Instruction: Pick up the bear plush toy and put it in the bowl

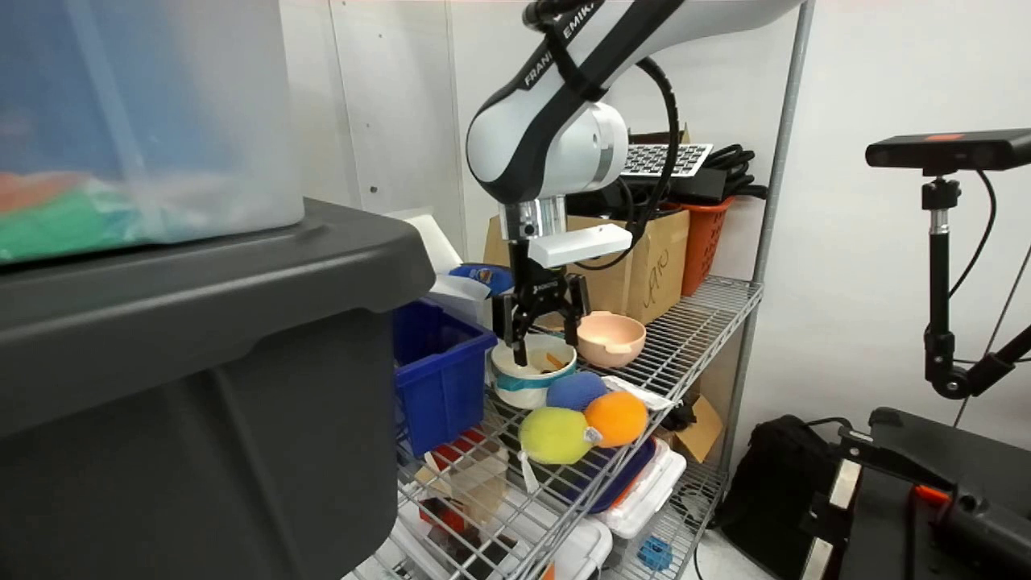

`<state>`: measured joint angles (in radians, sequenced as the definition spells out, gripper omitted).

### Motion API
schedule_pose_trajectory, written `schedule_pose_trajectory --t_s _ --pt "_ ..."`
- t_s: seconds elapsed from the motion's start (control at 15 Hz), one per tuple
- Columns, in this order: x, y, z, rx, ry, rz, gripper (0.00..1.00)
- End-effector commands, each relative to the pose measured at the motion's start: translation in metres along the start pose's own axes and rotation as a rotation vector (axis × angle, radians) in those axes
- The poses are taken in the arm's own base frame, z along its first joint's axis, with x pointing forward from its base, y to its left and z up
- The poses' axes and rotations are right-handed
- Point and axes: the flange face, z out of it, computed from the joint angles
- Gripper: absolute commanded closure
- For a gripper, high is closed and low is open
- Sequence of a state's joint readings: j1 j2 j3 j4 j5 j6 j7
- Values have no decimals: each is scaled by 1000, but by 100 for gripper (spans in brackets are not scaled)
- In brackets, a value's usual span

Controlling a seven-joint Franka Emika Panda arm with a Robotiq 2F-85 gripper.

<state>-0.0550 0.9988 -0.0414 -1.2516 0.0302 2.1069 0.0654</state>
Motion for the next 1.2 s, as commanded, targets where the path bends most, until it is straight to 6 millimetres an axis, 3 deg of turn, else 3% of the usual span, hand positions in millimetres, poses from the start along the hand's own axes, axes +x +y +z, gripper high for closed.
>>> schedule_pose_trajectory --t_s 0.0,0.47,1.13 --pt "9 -2 -5 6 -1 12 0" --pt "17 -3 14 -3 -2 19 0" --pt "28 -3 15 -5 12 14 0"
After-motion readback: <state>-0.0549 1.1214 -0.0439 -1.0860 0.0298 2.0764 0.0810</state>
